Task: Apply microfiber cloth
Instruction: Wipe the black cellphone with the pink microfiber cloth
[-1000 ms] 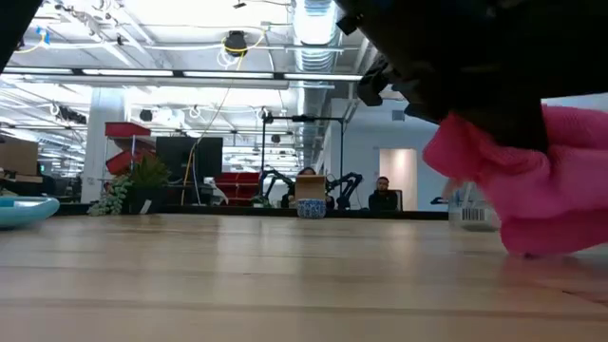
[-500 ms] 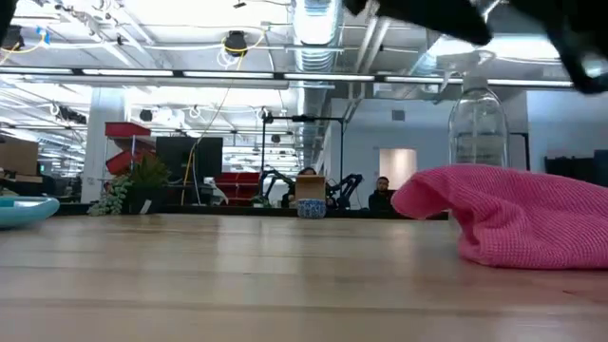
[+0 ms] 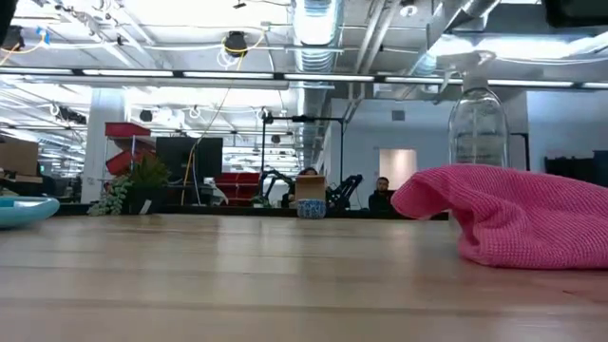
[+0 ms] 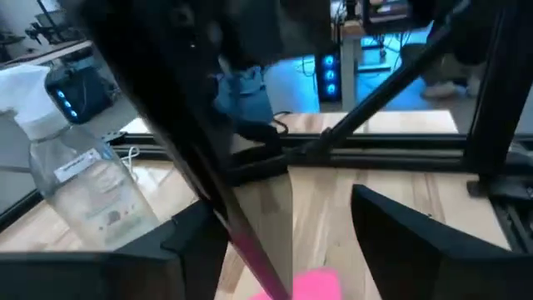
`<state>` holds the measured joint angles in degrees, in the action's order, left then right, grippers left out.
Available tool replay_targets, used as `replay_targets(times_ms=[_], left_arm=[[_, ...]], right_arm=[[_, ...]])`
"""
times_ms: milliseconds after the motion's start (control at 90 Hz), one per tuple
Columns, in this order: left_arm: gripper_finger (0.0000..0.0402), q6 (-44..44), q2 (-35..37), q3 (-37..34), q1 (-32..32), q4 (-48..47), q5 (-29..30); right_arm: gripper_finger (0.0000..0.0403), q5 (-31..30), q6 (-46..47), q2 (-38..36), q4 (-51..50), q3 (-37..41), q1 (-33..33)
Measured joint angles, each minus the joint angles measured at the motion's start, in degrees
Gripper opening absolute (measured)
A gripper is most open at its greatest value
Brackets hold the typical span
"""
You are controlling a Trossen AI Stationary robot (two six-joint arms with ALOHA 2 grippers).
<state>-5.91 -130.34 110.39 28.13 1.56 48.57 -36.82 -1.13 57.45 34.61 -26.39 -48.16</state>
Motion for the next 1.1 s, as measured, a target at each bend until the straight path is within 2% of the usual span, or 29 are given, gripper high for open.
replay_targets(times_ms=[111,256,300,467,622,756,878,978,1022,1100], left_arm=[[0.014,-0.6,-0.1,0.0,-0.6,-0.5,-0.1],[0.0032,-1.1,-0.1,0.0,-1.0,-1.3,-0.2],[0.0017,-1.9,-0.1,0.0,-1.1,-2.2,-0.7],[0.0008,-6.7,0.6,0.1,-1.1,-11.8,0.5],[0.0005,-18.4,3.5,0.1,-1.2,-29.5,-1.8],[0.0005,-34.1,6.0,0.0,-2.5,-50.4,-10.0],[0.0005,-49.7,6.7,0.0,-5.2,-72.9,-16.5],[0.0005,-59.3,6.3,0.1,-7.3,-90.5,-24.6],[0.0005,-61.5,5.7,0.0,-8.3,-93.4,-27.1],[0.0005,-59.6,5.6,-1.8,-10.7,-89.0,-31.6]], right_arm=[[0.002,0.0,-0.3,0.0,0.1,0.0,0.0],[0.002,0.1,-0.6,0.0,-0.1,0.0,0.0],[0.0021,0.1,-0.9,0.1,-0.6,0.0,0.0],[0.0036,0.1,3.4,0.1,-5.5,0.0,0.5],[0.0061,-1.5,11.8,0.1,-13.2,0.0,2.1],[0.0071,-0.9,17.3,-0.1,-17.1,0.0,3.5],[0.0073,-0.8,18.0,-0.1,-18.8,0.0,3.7],[0.0074,-0.8,18.0,0.0,-19.0,0.0,3.6],[0.0074,-0.7,17.9,0.0,-19.0,0.0,3.6],[0.0074,-0.7,17.9,0.0,-19.2,0.0,3.6]])
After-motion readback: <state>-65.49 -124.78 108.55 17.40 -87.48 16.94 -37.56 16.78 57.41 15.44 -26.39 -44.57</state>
